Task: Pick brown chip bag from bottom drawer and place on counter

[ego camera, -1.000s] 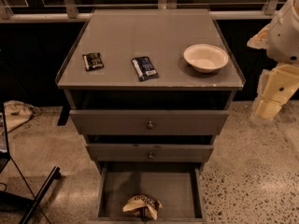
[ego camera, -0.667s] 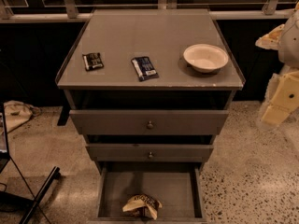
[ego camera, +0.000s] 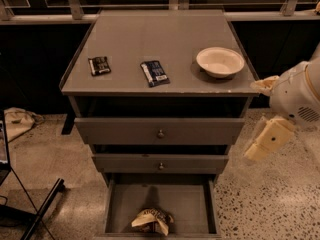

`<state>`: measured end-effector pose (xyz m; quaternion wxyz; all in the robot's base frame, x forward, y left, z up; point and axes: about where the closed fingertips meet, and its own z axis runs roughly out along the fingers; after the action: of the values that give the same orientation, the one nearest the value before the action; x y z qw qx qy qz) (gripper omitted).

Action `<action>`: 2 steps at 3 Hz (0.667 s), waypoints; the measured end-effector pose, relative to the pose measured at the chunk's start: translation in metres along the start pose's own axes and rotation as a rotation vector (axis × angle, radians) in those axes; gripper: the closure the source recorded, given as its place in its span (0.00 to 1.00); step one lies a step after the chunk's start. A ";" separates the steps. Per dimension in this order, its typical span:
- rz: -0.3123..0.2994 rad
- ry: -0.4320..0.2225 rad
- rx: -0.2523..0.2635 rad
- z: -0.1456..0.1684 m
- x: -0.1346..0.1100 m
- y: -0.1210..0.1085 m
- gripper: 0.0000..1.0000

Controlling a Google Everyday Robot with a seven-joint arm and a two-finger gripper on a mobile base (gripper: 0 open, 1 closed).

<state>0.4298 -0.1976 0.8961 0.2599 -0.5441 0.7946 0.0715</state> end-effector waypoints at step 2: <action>0.046 -0.177 -0.123 0.060 -0.007 0.010 0.00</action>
Offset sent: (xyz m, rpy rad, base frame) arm 0.0087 0.0213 -0.0384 0.1350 0.0311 0.0333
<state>0.4423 -0.1636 0.8471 0.2934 -0.5323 0.7748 0.1736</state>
